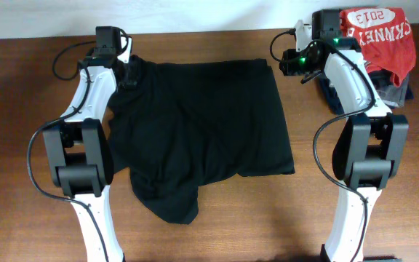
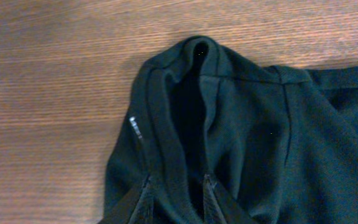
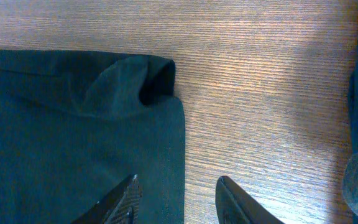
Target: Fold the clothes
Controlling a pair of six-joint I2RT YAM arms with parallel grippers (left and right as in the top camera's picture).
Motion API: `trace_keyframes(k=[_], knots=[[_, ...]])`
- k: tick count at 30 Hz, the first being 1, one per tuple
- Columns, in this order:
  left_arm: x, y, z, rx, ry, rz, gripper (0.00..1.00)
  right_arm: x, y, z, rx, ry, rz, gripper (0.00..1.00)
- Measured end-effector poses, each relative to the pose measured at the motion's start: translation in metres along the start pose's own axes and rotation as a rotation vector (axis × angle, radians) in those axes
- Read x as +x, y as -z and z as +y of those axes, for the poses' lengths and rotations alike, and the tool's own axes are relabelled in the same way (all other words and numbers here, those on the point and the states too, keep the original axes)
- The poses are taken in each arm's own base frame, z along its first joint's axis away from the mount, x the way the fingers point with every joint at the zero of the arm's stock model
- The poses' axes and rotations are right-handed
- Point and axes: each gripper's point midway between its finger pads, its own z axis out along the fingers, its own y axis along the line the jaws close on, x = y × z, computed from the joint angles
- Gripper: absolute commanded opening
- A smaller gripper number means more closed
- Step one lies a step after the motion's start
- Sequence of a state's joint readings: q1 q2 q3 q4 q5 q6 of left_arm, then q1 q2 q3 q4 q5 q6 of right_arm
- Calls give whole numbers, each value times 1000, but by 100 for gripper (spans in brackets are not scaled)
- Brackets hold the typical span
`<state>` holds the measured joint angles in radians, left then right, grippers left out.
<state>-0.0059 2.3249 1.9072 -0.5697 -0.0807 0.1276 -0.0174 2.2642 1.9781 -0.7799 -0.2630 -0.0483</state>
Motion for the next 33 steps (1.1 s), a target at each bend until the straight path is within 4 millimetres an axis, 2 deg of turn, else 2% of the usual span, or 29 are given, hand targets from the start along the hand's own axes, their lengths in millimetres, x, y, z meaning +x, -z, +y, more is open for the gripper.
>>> trace_keyframes(k=[11,16,21,25,31,33], knots=[[10,-36,-11,40,0,-4,25,0,0,0,0,-1,2,44],[8,-38,-13,48,1,-14,10,0,0,0,0,0,2,44],[9,-36,-13,49,0,1,4,0,0,0,0,-1,2,44],[-1,-22,-10,51,-1,19,3,0,0,0,0,-1,2,44],[-39,24,-2,49,0,3,1,1,0,0,-1,0,3,44],[-49,40,1,48,0,-6,4,0,0,0,0,0,1,44]])
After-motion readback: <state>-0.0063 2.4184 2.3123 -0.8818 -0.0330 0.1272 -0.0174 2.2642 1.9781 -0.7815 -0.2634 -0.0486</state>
